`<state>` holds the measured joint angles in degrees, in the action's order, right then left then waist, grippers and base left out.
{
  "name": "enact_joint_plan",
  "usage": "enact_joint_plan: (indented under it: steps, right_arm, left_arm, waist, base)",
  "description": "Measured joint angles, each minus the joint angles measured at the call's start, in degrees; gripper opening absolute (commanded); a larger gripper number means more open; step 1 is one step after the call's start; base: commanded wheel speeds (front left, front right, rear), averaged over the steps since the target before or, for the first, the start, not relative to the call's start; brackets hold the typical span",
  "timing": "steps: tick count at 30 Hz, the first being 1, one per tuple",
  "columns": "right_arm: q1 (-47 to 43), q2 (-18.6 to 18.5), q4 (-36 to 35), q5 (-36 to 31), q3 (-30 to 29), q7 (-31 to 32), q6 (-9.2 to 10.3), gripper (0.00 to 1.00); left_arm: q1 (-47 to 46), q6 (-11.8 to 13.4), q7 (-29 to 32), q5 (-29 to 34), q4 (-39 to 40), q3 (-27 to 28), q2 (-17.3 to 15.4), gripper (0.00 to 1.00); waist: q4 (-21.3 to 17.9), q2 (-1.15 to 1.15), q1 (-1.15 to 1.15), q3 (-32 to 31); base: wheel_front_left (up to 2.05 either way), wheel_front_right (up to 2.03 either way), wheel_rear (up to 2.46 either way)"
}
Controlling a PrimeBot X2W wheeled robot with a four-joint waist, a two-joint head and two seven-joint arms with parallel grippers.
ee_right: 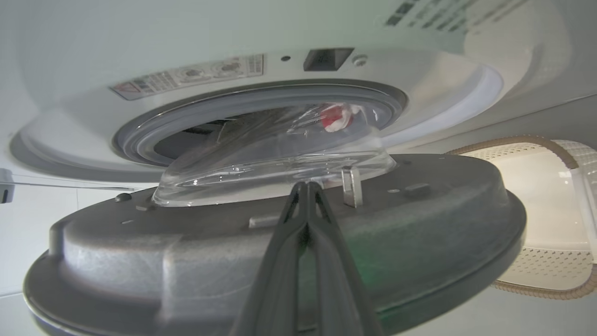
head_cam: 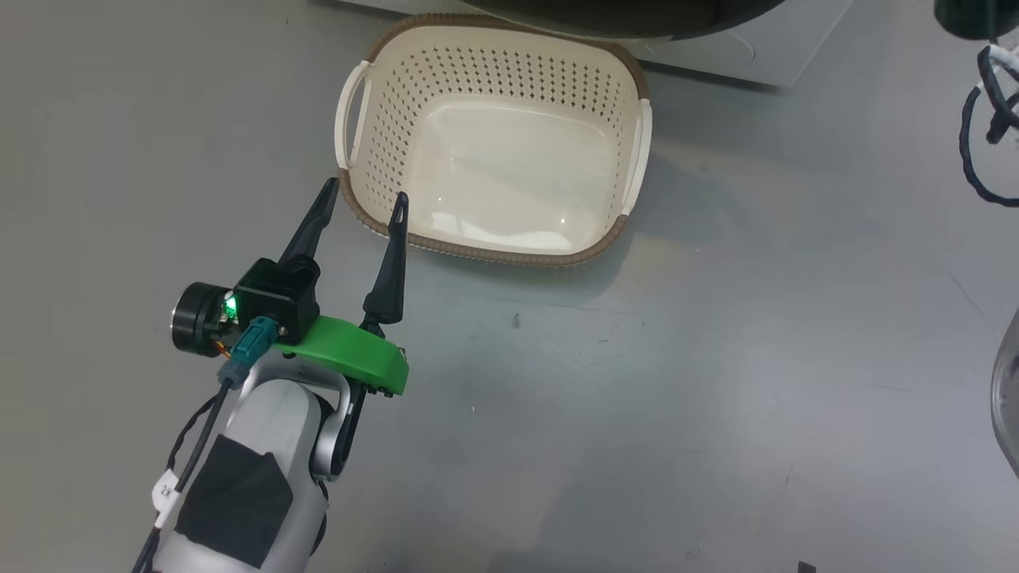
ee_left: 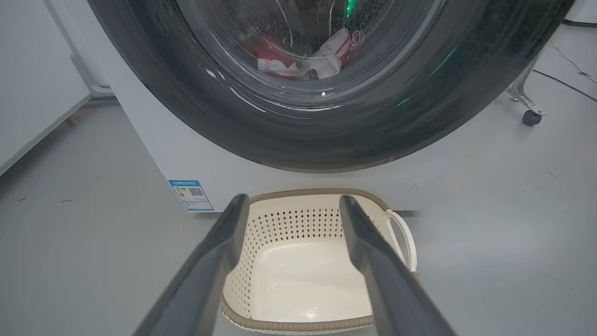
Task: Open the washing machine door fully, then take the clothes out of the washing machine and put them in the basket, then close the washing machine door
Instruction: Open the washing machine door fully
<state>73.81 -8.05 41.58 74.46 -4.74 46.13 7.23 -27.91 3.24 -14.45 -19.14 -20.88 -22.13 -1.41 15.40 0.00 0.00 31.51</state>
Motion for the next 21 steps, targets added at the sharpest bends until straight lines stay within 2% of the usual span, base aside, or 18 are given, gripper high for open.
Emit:
enact_joint_plan:
  steps: [21]
  right_arm:
    - [-5.4, 1.5, 1.4, 0.6, 0.9, 3.1, 0.00, 0.00]
  left_arm:
    - [2.3, 0.0, 0.0, 0.6, -1.2, 0.3, 0.0, 1.00]
  waist:
    - [-1.0, 0.00, 0.00, -5.7]
  base:
    - [0.00, 0.00, 0.00]
